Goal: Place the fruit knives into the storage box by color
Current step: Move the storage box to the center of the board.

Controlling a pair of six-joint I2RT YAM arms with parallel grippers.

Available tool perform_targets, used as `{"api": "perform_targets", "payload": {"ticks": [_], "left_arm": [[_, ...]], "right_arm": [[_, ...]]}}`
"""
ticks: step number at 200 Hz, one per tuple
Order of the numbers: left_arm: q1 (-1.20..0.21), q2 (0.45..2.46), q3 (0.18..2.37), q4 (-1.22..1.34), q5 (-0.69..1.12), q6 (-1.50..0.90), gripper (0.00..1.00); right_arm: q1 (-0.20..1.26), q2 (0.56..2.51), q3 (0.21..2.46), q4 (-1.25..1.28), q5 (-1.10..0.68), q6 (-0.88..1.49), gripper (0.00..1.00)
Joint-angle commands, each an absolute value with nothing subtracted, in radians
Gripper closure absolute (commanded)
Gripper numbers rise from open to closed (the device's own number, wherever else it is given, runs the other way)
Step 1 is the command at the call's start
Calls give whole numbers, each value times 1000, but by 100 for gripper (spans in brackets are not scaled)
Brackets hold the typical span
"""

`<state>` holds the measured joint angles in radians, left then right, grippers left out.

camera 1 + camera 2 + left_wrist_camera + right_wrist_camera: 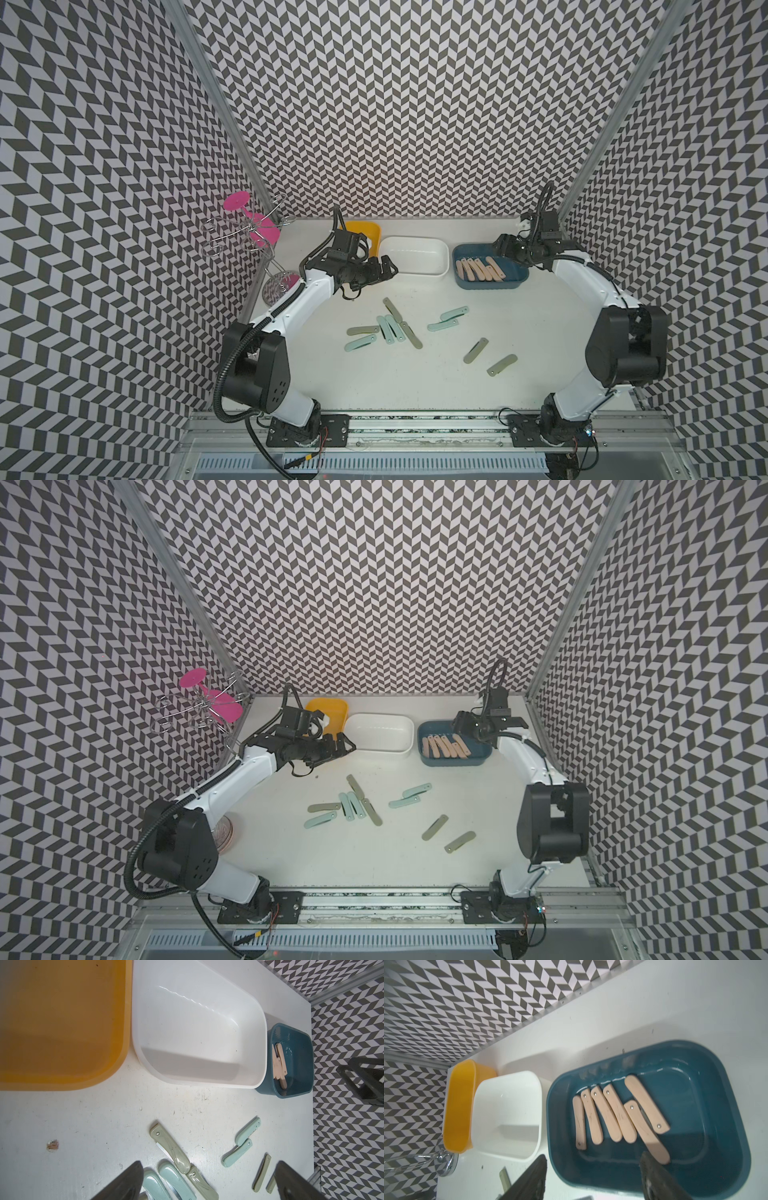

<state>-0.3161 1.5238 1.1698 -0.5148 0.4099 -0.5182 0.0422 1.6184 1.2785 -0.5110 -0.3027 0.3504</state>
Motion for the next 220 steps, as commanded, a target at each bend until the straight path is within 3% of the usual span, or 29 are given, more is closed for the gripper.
{"api": "perform_targets", "payload": {"ticks": [1, 67, 110, 165, 220], "left_arm": [[-325, 1480, 1134, -463, 422, -530, 1], [-340, 1444, 1034, -263, 429, -555, 1], [-391, 1521, 1093, -163, 375, -481, 1], [-499, 1803, 1353, -155, 307, -432, 1], [-584, 2074, 1643, -259, 258, -402, 1]], "right_arm": [[69, 1523, 1174, -542, -359, 360, 31], [227, 1299, 862, -372, -373, 418, 31], [273, 1199, 735, -194, -391, 468, 31], [272, 1125, 735, -158, -385, 468, 30], [250, 1010, 676, -164, -268, 481, 29]]}}
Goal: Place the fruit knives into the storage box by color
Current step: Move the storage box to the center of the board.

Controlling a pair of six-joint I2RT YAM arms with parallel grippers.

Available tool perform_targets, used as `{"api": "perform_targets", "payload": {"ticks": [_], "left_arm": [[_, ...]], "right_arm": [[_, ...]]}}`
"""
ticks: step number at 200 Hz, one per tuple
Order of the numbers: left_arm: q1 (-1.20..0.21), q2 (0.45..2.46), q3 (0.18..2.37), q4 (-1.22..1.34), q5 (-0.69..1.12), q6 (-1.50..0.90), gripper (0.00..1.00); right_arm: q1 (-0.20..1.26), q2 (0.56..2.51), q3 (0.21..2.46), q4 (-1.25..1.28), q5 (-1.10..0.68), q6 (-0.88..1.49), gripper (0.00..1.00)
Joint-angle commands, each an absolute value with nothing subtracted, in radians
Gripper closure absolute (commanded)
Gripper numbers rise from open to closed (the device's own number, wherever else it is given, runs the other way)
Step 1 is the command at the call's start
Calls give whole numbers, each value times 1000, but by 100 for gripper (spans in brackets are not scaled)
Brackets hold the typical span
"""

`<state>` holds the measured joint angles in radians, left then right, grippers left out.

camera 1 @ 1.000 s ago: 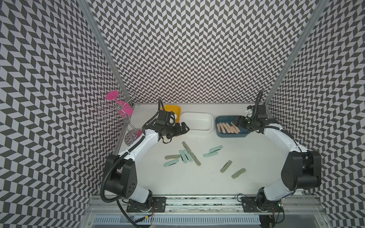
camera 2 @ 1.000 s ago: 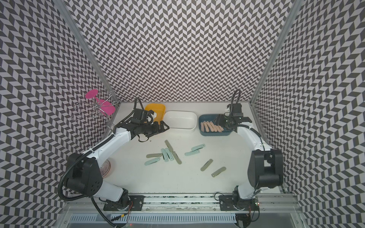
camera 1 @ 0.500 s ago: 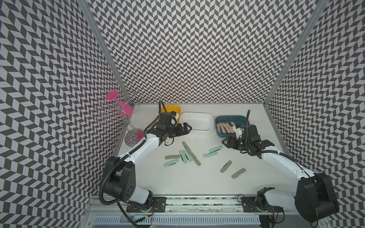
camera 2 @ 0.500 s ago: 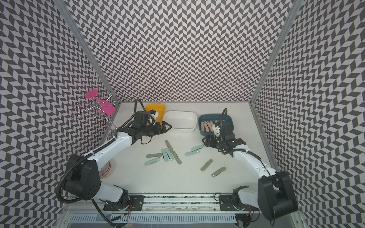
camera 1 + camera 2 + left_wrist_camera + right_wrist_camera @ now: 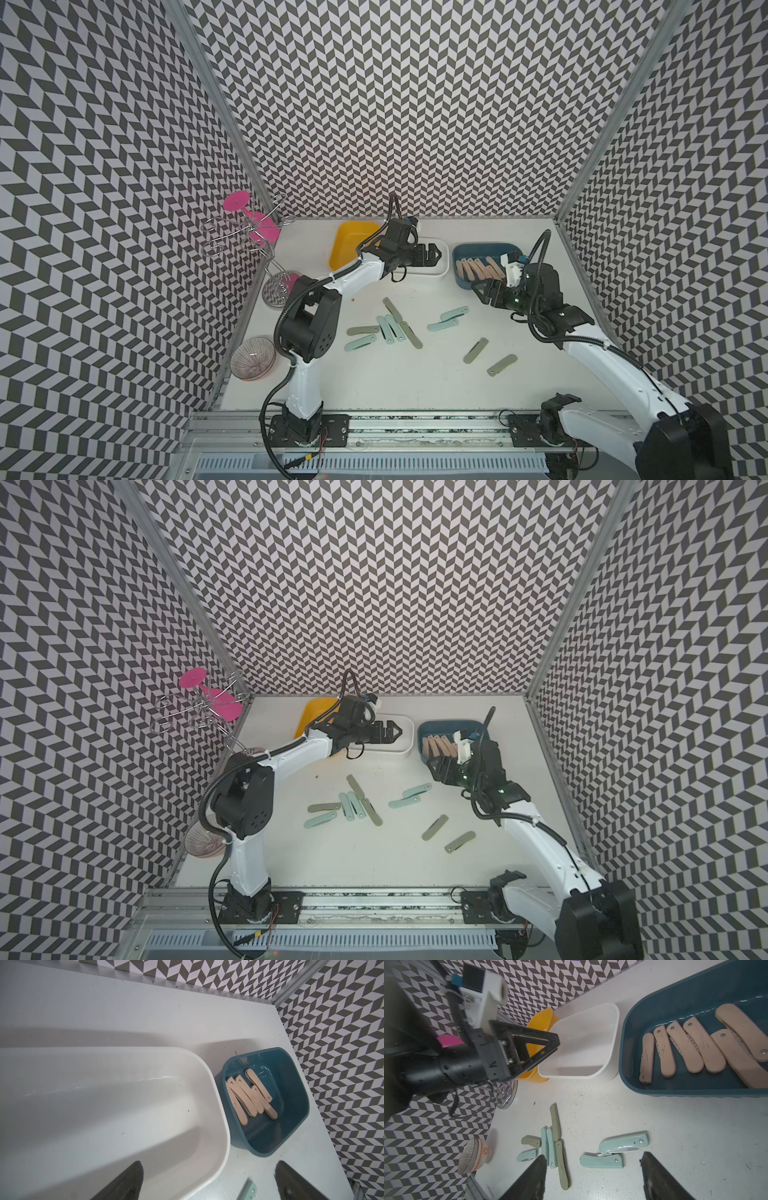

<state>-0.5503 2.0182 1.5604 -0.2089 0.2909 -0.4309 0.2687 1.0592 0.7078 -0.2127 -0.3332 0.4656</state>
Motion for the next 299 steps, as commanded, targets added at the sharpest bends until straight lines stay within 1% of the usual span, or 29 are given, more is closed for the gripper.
{"api": "perform_targets", "payload": {"ticks": [1, 27, 112, 185, 228, 259, 283, 299], "left_arm": [[-586, 2077, 1646, -260, 258, -401, 1], [-621, 2124, 1695, -274, 252, -399, 0], [-704, 2203, 1725, -230, 261, -461, 0], [-777, 2209, 1733, -195, 257, -488, 0], [-792, 2214, 1742, -174, 255, -501, 1], [-782, 2192, 1741, -186, 246, -484, 0], [-764, 2133, 1732, -196, 269, -468, 0], [-755, 2071, 1702, -192, 284, -463, 0]], "right_arm": [[248, 1007, 675, -164, -267, 481, 29], [229, 956, 645, -159, -254, 475, 29], [188, 869, 609, -207, -237, 440, 28], [169, 830, 587, -225, -232, 428, 28], [165, 819, 583, -240, -232, 426, 28], [163, 798, 579, -272, -226, 422, 28], [164, 787, 566, -305, -236, 418, 28], [164, 799, 555, -325, -277, 396, 28]]}}
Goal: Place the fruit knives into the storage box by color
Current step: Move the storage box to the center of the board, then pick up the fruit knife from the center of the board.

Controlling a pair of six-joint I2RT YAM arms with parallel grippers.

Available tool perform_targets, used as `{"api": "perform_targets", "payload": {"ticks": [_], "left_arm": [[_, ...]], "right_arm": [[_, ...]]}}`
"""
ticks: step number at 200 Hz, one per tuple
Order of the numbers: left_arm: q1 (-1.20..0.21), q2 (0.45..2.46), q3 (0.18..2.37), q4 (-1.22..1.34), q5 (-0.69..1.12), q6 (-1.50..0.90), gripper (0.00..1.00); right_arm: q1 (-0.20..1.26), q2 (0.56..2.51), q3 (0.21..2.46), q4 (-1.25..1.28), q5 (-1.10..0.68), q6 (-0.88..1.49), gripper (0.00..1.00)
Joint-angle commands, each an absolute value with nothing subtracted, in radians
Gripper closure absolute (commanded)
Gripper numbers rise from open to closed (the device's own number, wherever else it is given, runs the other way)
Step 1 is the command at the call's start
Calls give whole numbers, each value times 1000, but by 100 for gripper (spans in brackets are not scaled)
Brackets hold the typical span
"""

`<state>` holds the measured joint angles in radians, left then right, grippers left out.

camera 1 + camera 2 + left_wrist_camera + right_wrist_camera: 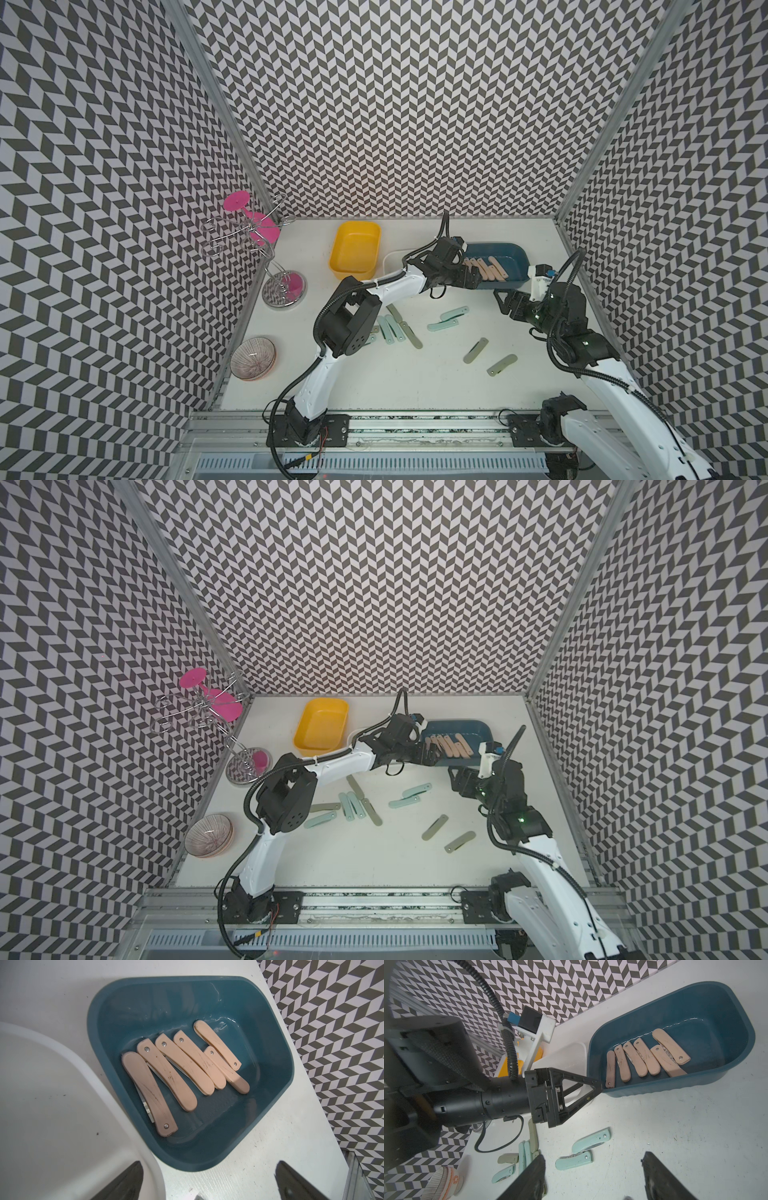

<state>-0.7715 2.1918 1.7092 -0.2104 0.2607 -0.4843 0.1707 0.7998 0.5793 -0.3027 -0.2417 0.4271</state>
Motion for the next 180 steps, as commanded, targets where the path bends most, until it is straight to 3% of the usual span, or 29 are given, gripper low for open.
{"api": "perform_targets", "payload": {"ticks": [1, 27, 82, 120, 180], "left_arm": [[-755, 2066, 1699, -190, 285, -463, 0], [-736, 1941, 1609, -177, 302, -469, 0], [-671, 1573, 1174, -37, 319, -546, 0], [-625, 1325, 903, 27, 315, -580, 0], [-550, 1070, 696, 21, 308, -593, 0]], "right_arm": [[164, 800, 555, -326, -279, 396, 28], [186, 829, 549, -362, -348, 421, 31], [450, 870, 515, -432, -177, 565, 33], [555, 927, 449, -427, -138, 660, 33], [667, 1106, 436, -344, -99, 735, 34]]}}
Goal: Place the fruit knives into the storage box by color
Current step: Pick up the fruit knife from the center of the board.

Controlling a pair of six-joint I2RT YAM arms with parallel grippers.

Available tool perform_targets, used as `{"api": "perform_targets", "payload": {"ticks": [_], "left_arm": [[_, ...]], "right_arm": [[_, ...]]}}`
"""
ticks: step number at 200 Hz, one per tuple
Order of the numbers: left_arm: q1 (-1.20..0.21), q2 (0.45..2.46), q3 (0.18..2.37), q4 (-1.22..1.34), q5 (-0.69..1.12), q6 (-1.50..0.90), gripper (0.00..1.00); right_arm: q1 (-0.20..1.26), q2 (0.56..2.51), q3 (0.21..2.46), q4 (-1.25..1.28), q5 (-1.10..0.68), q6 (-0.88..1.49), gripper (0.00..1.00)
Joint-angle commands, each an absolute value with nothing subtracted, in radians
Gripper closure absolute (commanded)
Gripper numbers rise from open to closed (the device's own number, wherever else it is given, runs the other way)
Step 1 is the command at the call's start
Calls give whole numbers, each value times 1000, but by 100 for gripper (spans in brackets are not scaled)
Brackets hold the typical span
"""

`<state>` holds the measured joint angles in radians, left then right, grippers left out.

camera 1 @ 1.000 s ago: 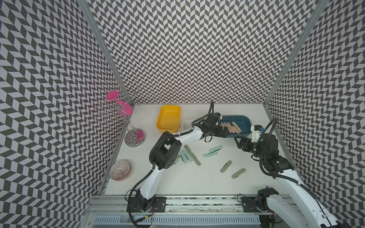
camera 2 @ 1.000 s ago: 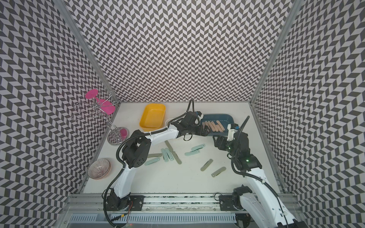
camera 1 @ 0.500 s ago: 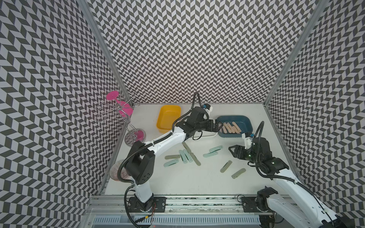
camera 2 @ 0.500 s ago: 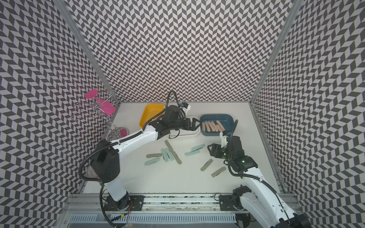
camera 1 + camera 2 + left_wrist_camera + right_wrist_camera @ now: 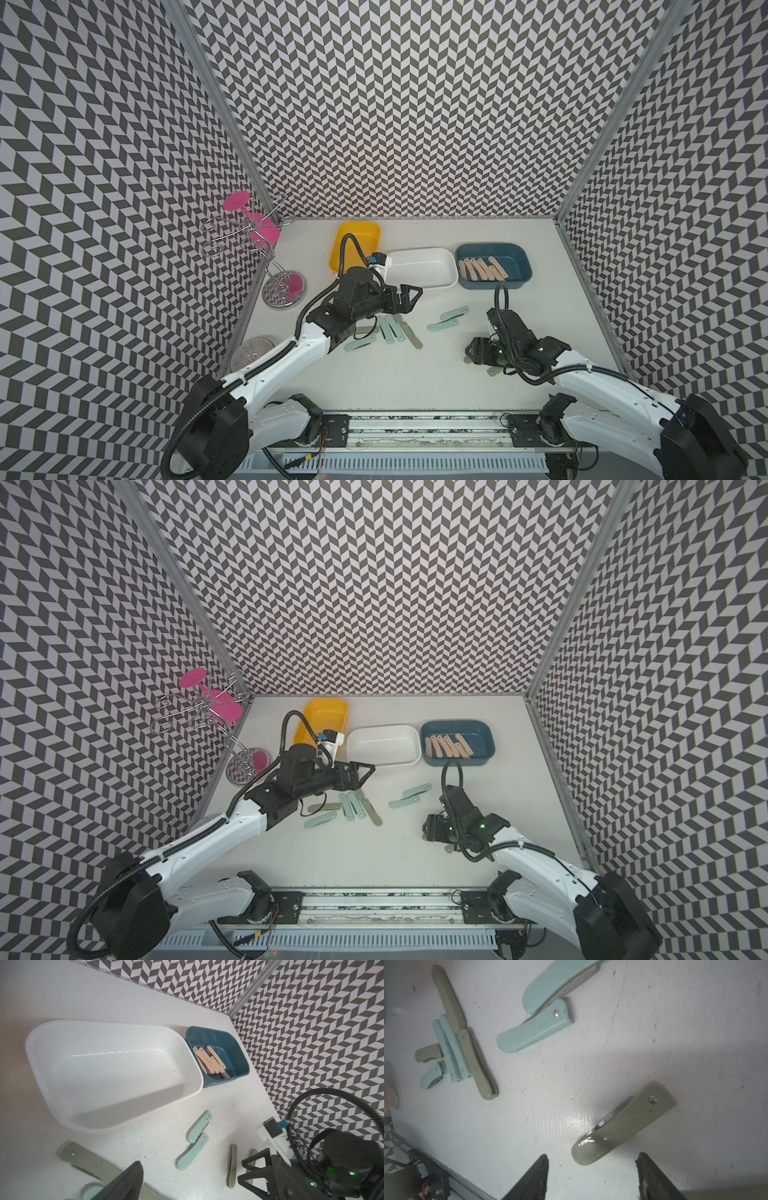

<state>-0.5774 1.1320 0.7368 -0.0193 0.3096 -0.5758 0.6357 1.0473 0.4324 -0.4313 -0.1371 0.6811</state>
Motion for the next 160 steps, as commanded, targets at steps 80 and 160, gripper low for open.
{"api": "perform_targets", "payload": {"ticks": [80, 160], "left_arm": [[-519, 995, 610, 19, 341, -598, 0], [-506, 992, 583, 28, 357, -604, 0]], "right_arm": [[765, 1383, 654, -347, 44, 654, 36], [807, 1565, 709, -398, 204, 630, 39]]}}
